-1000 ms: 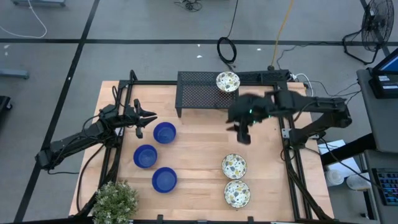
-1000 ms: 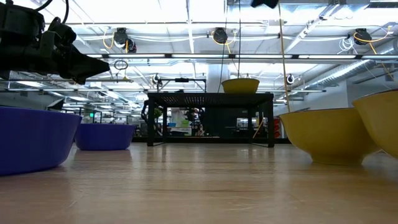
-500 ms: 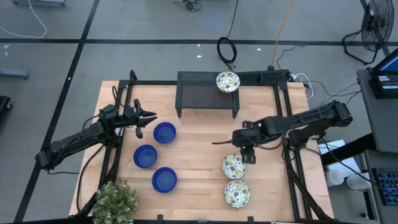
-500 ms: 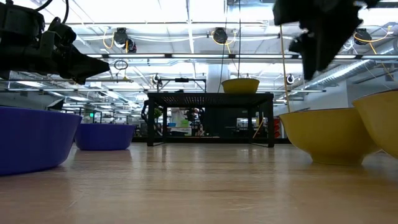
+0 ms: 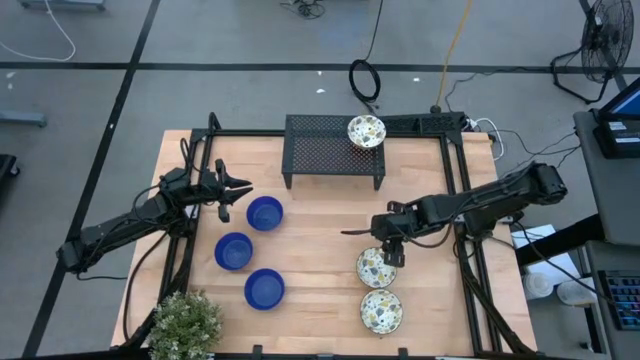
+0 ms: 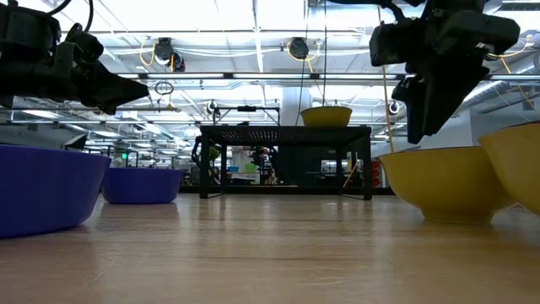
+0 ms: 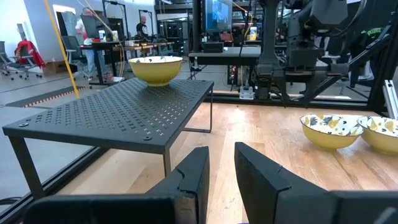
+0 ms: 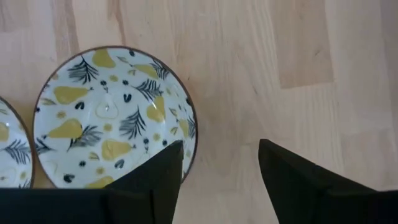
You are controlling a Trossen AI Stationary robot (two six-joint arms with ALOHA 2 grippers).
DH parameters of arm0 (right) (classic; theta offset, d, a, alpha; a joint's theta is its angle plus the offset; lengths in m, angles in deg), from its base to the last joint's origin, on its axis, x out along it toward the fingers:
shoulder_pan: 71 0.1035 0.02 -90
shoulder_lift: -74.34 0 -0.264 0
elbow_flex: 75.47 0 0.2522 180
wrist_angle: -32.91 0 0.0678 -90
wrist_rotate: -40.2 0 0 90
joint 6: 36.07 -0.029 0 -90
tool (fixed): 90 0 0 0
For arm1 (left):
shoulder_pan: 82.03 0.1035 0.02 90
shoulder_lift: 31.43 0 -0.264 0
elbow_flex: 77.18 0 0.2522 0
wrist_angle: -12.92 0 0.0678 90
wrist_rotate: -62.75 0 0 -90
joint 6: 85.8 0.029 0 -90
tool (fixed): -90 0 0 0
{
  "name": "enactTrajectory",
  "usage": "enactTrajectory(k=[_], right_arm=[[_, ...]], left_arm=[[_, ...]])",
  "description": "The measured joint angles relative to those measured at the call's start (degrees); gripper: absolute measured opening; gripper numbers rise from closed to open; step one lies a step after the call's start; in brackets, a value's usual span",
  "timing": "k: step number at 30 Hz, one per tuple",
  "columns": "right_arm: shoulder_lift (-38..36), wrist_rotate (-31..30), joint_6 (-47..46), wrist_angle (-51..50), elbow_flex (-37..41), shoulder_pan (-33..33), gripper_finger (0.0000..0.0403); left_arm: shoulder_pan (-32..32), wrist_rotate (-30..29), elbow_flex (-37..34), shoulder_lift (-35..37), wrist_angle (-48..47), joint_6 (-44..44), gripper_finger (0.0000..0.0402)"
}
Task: Pick & Place Mini bowls
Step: Stack the top white patterned bowl on the white patterned bowl on the shelf
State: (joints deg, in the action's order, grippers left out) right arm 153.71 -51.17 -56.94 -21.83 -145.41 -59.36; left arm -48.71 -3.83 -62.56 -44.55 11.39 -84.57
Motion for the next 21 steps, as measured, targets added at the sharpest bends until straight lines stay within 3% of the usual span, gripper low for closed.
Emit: enactTrajectory(k=[6,21], right_arm=[[0.0,0.2,1.8,10.0,5.0,1.5,0.0197],[0.0,0.0,0.6,16.8,10.9,3.1,0.0196]], left_arm=[[0.0,0.0,0.0,0.0,0.0,0.0,0.0081],[0.0,0.0,0.0,0.0,0.0,0.0,0.0081]])
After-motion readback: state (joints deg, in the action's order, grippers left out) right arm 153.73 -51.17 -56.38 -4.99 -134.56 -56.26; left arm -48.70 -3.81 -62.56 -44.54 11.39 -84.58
